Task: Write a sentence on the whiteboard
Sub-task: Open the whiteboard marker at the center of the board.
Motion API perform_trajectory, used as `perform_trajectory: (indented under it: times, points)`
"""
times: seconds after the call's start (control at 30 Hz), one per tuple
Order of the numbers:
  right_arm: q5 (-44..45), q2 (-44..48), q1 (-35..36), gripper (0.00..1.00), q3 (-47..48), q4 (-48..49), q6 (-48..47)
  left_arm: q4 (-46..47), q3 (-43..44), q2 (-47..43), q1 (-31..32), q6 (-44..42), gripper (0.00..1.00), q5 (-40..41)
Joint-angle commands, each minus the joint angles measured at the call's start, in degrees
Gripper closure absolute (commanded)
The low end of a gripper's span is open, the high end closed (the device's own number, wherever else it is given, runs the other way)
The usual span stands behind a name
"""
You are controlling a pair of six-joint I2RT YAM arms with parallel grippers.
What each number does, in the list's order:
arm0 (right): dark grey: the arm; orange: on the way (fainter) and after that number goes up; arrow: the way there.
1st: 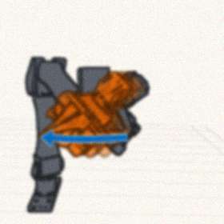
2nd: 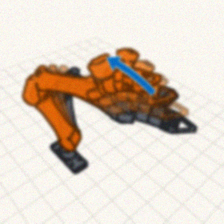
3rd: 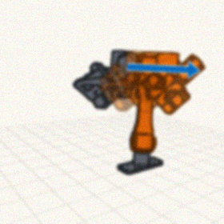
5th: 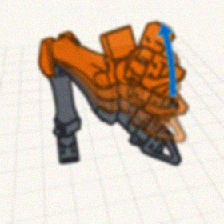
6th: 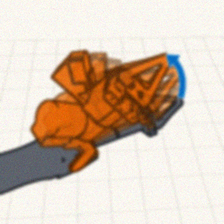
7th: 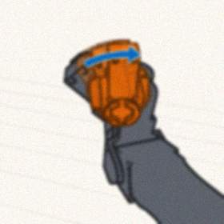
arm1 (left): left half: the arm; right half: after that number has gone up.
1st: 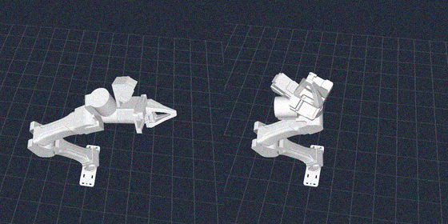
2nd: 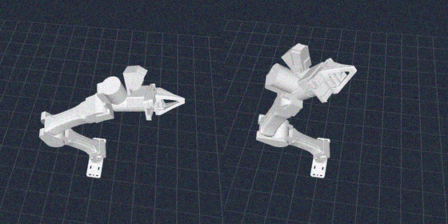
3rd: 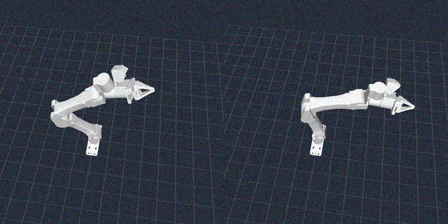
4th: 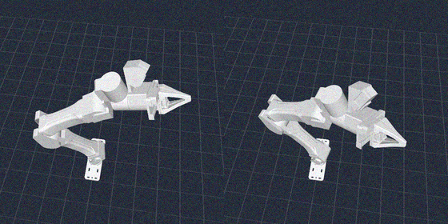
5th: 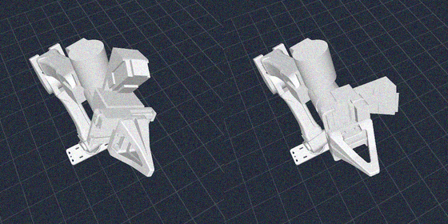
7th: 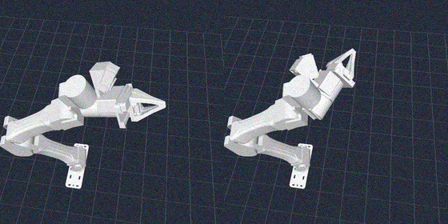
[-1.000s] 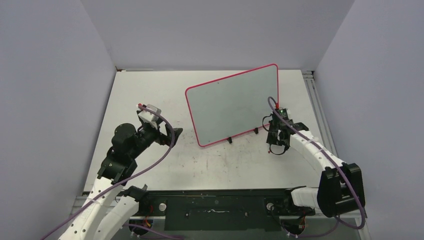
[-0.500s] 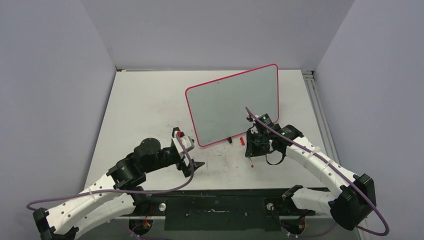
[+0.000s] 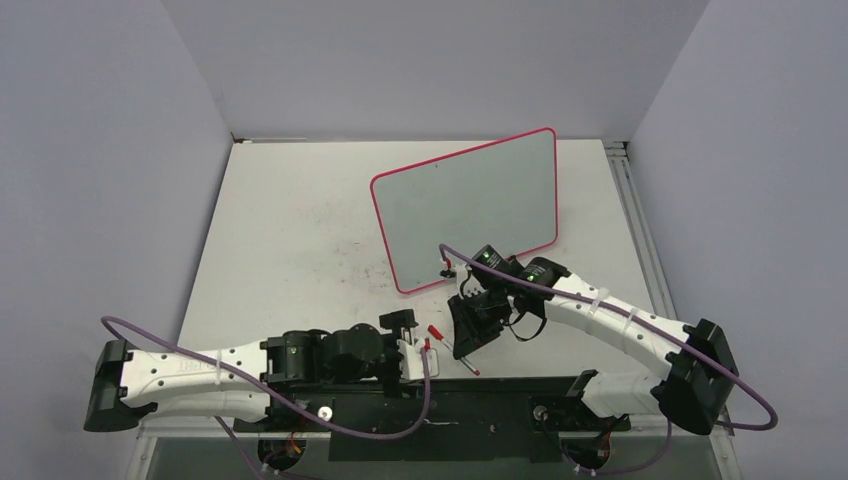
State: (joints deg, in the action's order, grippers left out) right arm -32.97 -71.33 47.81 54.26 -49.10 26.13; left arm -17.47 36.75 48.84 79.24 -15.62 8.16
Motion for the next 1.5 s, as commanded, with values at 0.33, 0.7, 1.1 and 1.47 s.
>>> perform_trajectory:
  times: [0.33, 0.7, 1.1, 1.47]
  points:
    - [-12.9, -5.4, 6.5, 0.95, 8.0, -3.2, -4.4, 1.9, -2.1, -0.7, 5.5, -3.5, 0.17, 3.3]
    - [-15.7, -7.7, 7.5, 0.95, 11.6, -4.9, -6.5, 2.0, -2.3, 0.6, 7.6, -3.8, 0.38, 7.2]
    - [-16.2, -8.1, 7.9, 0.95, 12.8, -7.3, -8.1, 1.8, -1.9, 2.5, 9.3, -3.7, 0.54, 10.2]
    - [-15.5, -8.2, 8.1, 0.95, 12.7, -7.1, -8.3, 1.7, -1.7, 2.0, 10.3, -2.9, 0.79, 10.3]
